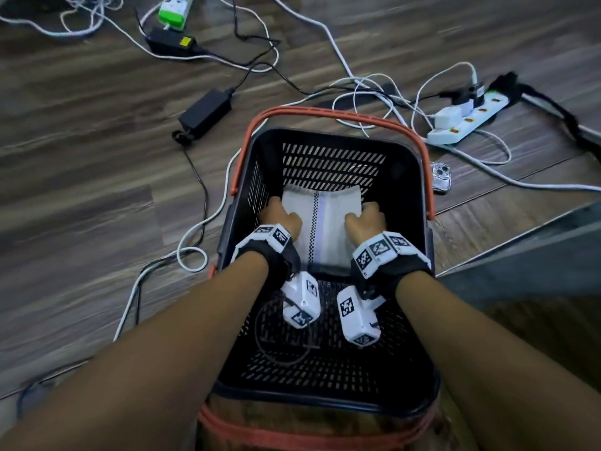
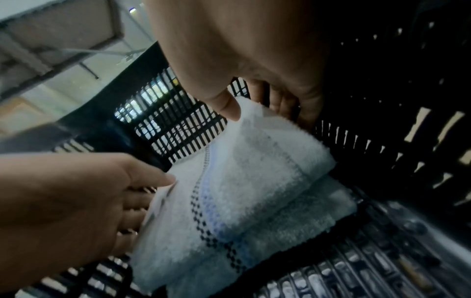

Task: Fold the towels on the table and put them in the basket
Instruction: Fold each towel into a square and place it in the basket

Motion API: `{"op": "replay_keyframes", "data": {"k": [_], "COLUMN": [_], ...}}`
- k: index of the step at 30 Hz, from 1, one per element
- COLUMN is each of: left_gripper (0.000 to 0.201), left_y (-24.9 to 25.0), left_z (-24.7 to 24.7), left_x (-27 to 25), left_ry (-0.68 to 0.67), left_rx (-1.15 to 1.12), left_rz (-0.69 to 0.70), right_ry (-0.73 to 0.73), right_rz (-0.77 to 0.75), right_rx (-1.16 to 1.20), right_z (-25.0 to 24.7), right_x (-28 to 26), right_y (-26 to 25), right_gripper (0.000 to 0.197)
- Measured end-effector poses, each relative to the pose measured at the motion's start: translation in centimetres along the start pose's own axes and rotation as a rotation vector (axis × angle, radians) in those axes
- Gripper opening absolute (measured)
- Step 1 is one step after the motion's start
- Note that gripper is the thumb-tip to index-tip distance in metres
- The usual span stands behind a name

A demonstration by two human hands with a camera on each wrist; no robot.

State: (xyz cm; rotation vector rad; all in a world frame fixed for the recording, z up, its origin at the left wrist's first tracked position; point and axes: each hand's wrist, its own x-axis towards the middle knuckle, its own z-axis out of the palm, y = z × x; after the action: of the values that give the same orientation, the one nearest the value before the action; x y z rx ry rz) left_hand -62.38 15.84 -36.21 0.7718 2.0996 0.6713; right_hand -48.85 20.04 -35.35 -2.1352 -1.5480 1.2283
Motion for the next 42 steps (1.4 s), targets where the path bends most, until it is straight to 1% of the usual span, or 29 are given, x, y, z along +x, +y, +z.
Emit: {"op": "replay_keyframes", "data": {"k": [2, 4, 7, 8, 9, 10, 13, 16, 19, 21, 23, 25, 27, 28, 30, 32, 34, 35, 36, 37, 38, 39, 42], "left_gripper": [0.047, 0.053, 0.058, 0.057, 0.056, 0.054, 0.055, 0.057, 0.058, 0.058, 0.059, 0.057, 0.051, 0.048, 0.045, 0.045, 0.044, 0.042, 0.042, 0.043, 0.046, 0.048, 0.038], "left_y": [-0.1, -0.4, -1.0, -1.4, -1.7, -2.1, -3.5, -4.8, -4.9, -4.3, -3.4, -1.9, 0.2, 1.4, 3.9, 6.0, 9.1, 9.8, 11.7, 13.5, 15.2, 16.7, 20.9], "left_z": [0.5, 1.0, 1.7, 2.1, 2.3, 2.6, 3.6, 4.4, 4.5, 4.0, 3.1, 1.8, -0.1, -1.2, -3.6, -6.3, -9.5, -10.1, -11.7, -13.1, -14.5, -15.7, -18.5], "left_x": [-0.3, -0.6, -0.7, -0.6, -0.2, 0.0, 0.8, 1.6, 1.7, 1.4, 0.9, -0.6, -3.0, -4.4, -7.4, -10.8, -14.5, -15.4, -17.7, -19.9, -22.5, -24.9, -32.3], "left_ry": [0.039, 0.086, 0.089, 0.070, 0.047, 0.020, -0.037, 0.006, 0.019, -0.013, -0.085, -0.182, -0.255, -0.287, -0.320, -0.286, -0.215, -0.209, -0.174, -0.129, -0.095, -0.054, 0.042], "left_rx": [0.042, 0.093, 0.304, 0.394, 0.473, 0.540, 0.674, 0.714, 0.711, 0.715, 0.768, 0.877, 0.970, 0.999, 1.009, 0.982, 0.938, 0.916, 0.901, 0.895, 0.883, 0.866, 0.859], "left_rz": [0.058, 0.147, 0.317, 0.360, 0.390, 0.403, 0.415, 0.463, 0.476, 0.459, 0.411, 0.345, 0.302, 0.299, 0.323, 0.363, 0.415, 0.422, 0.446, 0.486, 0.544, 0.621, 0.733], "right_ry": [0.018, 0.063, 0.208, 0.222, 0.202, 0.164, 0.035, 0.043, 0.065, 0.025, -0.062, -0.152, -0.228, -0.277, -0.336, -0.342, -0.289, -0.286, -0.251, -0.214, -0.183, -0.144, -0.035], "right_rz": [-0.034, -0.121, -0.386, -0.458, -0.498, -0.503, -0.417, -0.444, -0.471, -0.449, -0.402, -0.336, -0.304, -0.321, -0.381, -0.406, -0.450, -0.459, -0.478, -0.500, -0.521, -0.545, -0.570], "right_rx": [-0.055, -0.126, -0.369, -0.446, -0.513, -0.573, -0.673, -0.688, -0.704, -0.716, -0.741, -0.760, -0.772, -0.782, -0.800, -0.813, -0.815, -0.801, -0.794, -0.789, -0.783, -0.761, -0.715], "right_z": [0.3, 0.5, 0.9, 1.2, 1.6, 2.1, 3.3, 4.2, 4.4, 4.0, 2.9, 1.2, -0.9, -2.1, -4.7, -8.0, -12.3, -13.6, -16.1, -18.6, -21.1, -23.2, -29.6], "right_x": [-0.4, -0.9, -1.2, -1.1, -0.8, -0.5, 0.5, 1.2, 1.1, 0.8, 0.3, -0.8, -2.4, -3.5, -6.0, -9.1, -13.0, -14.1, -16.3, -18.6, -21.0, -23.0, -29.5], "right_y": [0.1, 0.2, 0.4, 0.6, 0.9, 1.3, 3.1, 4.4, 4.5, 4.0, 2.9, 1.4, 0.1, -0.5, -2.0, -4.0, -6.7, -7.3, -8.6, -9.6, -10.5, -11.0, -12.1], "right_gripper": [0.041, 0.046, 0.056, 0.057, 0.057, 0.057, 0.059, 0.061, 0.062, 0.062, 0.062, 0.057, 0.043, 0.035, 0.030, 0.030, 0.035, 0.035, 0.031, 0.026, 0.025, 0.028, 0.034]}}
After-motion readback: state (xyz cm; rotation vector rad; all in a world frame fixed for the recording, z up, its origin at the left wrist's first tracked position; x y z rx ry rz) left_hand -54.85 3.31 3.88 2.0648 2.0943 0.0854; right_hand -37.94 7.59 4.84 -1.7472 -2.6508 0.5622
